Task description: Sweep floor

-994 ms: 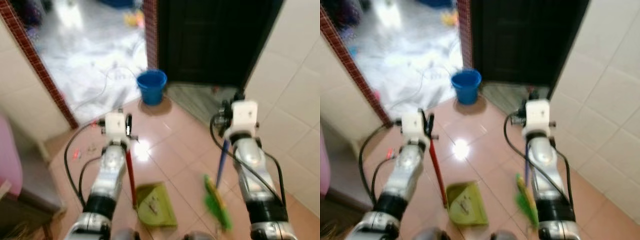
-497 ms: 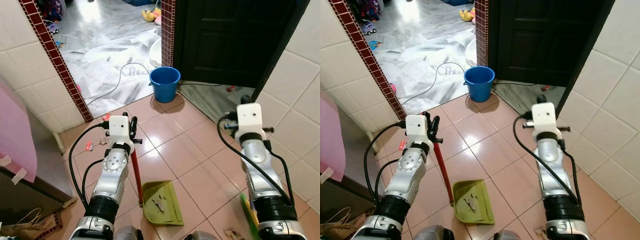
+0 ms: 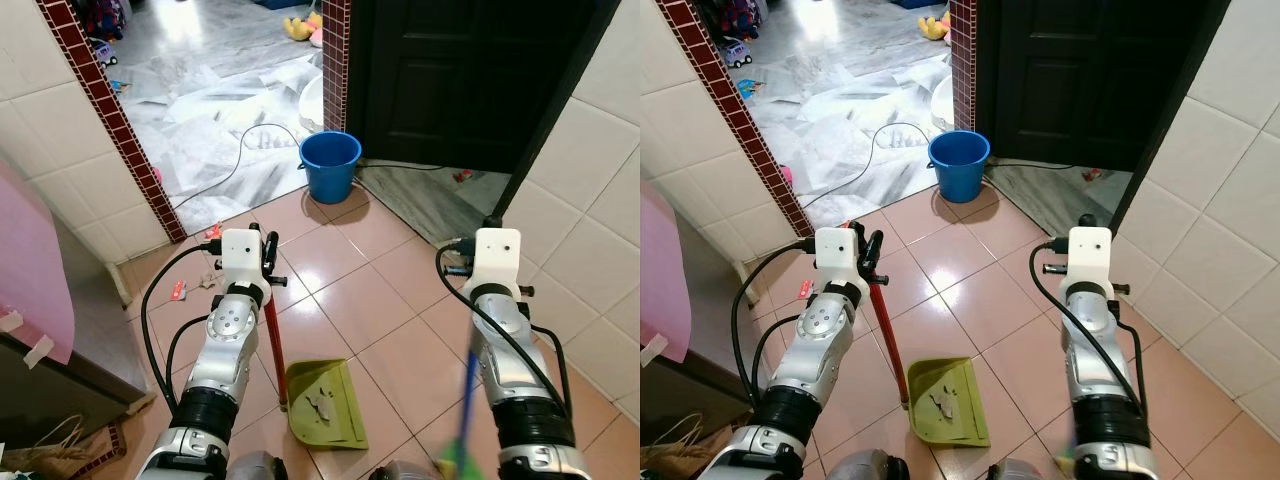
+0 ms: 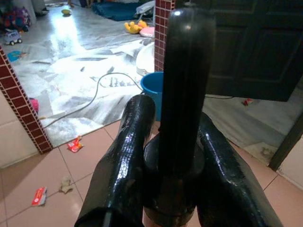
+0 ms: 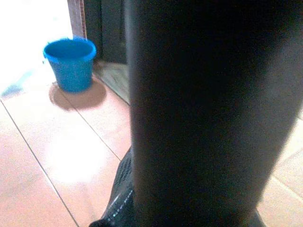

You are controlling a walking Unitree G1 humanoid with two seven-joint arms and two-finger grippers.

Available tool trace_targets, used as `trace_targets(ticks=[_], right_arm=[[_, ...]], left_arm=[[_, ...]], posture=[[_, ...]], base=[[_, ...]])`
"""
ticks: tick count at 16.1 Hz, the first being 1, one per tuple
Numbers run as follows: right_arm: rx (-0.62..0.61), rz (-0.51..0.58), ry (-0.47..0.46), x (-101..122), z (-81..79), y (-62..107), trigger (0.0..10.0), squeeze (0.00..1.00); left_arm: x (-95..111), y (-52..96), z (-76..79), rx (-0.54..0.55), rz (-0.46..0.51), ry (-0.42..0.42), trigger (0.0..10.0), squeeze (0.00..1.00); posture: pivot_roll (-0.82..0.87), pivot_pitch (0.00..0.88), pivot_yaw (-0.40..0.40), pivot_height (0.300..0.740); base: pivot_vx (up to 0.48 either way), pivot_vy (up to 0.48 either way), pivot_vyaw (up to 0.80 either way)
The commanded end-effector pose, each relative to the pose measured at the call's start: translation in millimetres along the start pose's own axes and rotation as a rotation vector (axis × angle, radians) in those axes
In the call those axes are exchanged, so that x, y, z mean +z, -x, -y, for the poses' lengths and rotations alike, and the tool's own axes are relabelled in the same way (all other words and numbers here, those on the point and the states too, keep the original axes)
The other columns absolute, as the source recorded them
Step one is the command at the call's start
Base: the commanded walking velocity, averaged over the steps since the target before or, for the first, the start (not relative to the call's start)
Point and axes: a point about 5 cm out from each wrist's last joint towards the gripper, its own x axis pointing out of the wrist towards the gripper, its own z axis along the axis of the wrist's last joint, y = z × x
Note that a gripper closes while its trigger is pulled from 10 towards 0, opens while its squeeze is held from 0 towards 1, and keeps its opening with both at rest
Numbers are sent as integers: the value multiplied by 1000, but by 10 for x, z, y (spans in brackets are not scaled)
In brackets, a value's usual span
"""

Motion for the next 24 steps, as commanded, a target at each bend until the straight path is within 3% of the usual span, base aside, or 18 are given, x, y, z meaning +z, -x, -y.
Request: trace_targets(ticks=[1,7,11,15,17,20,22,24], right_arm=[[34,98,-107,238,-101,-46,10000,0],[149,244,-218,584,-246,-128,10000,0],[202,290,-269,696,-261,-124,10000,0],[312,424,-167,949,-185,-103,10000,0],[341,388,-192,904,-159,-140,10000,0],[434,422,-149,952,-245,-104,10000,0],[527,470,-62,997,-323,-51,10000,0],[547,456,-32,936,-327,-58,10000,0]], left_arm=[[-102,13,11,3,-57,20,10000,0],[-107,-17,-27,74,-58,84,10000,0],[-121,-22,-36,91,-59,70,10000,0],[-95,-34,-220,247,-34,-23,10000,0],[-76,-38,-328,335,-16,-40,10000,0],[-72,-47,-411,401,-8,-79,10000,0],[-47,-36,-469,461,22,-137,10000,0],[-31,-42,-490,487,35,-135,10000,0]], posture=[[-63,0,61,740],[-62,0,54,740],[-66,0,54,740],[-72,0,53,740],[-80,0,53,740],[-77,0,53,740],[-77,0,52,740],[-77,0,51,740]], base=[[0,0,0],[0,0,0],[0,0,0],[0,0,0],[0,0,0],[0,0,0],[0,0,0],[0,0,0]])
